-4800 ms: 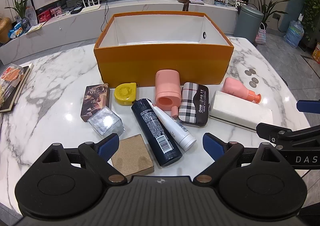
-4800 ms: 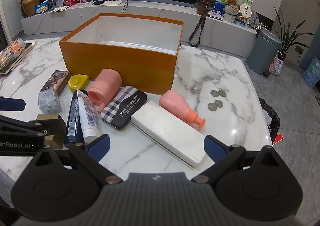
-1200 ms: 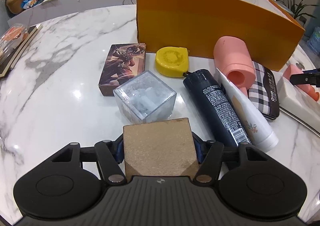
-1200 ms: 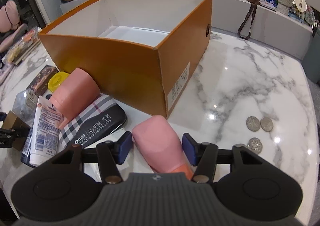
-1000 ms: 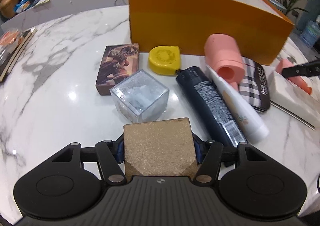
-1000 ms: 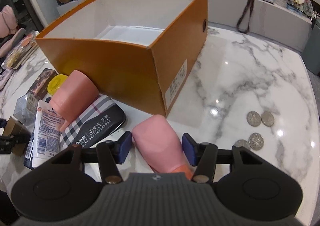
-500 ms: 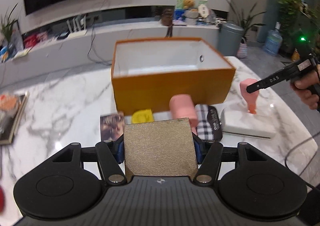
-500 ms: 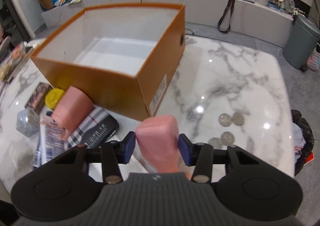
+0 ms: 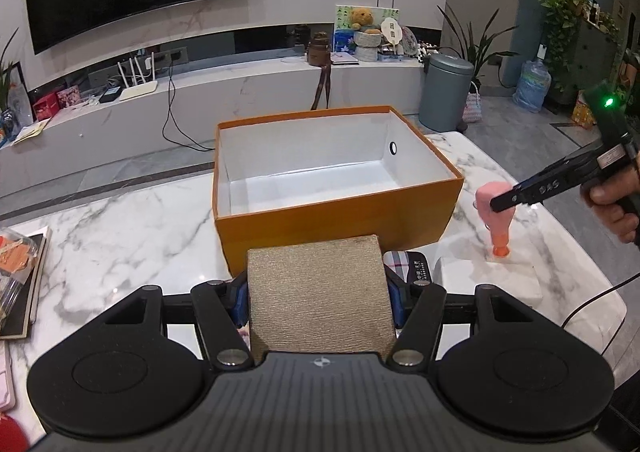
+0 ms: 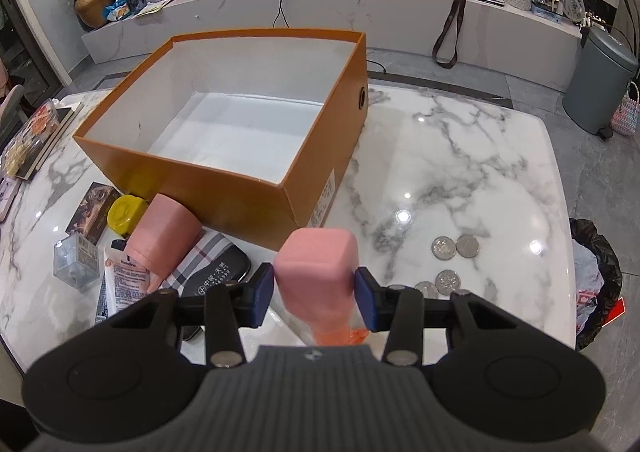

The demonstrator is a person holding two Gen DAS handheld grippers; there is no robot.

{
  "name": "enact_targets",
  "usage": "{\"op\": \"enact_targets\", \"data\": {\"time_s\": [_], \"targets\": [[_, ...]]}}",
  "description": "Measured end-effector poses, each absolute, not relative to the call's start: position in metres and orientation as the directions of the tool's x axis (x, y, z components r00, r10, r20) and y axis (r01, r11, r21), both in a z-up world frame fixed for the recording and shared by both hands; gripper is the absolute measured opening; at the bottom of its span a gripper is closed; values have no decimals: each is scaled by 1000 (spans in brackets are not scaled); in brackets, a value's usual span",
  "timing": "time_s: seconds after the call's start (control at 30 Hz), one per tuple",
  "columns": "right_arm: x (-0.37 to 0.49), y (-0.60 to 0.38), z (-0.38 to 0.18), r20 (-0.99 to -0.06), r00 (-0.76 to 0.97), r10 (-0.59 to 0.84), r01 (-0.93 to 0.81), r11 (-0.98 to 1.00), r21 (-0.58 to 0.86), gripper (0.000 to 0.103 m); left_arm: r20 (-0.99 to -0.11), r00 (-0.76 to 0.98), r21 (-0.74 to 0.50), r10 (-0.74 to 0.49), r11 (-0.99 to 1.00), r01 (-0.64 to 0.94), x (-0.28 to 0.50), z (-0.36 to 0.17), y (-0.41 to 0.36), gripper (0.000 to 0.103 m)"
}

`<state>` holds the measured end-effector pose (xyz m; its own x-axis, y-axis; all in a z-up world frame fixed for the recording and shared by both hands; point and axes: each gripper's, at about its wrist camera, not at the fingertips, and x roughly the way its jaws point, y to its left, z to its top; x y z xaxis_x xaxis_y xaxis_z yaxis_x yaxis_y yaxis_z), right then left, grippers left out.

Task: Organize rigid objects
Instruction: 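Carry the cork square and pink bottle over the orange box with both tools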

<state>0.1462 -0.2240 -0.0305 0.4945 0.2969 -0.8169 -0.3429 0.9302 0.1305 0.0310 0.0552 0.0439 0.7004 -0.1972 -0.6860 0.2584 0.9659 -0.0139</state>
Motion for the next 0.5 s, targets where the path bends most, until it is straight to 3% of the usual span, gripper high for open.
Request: {"op": "enact_targets", "data": {"time_s": [0.5], "targets": [[162,-211,96,-598,682,420,-365,905,219,43,-694,684,59,-224,930,364,131,99,37,70]]}}
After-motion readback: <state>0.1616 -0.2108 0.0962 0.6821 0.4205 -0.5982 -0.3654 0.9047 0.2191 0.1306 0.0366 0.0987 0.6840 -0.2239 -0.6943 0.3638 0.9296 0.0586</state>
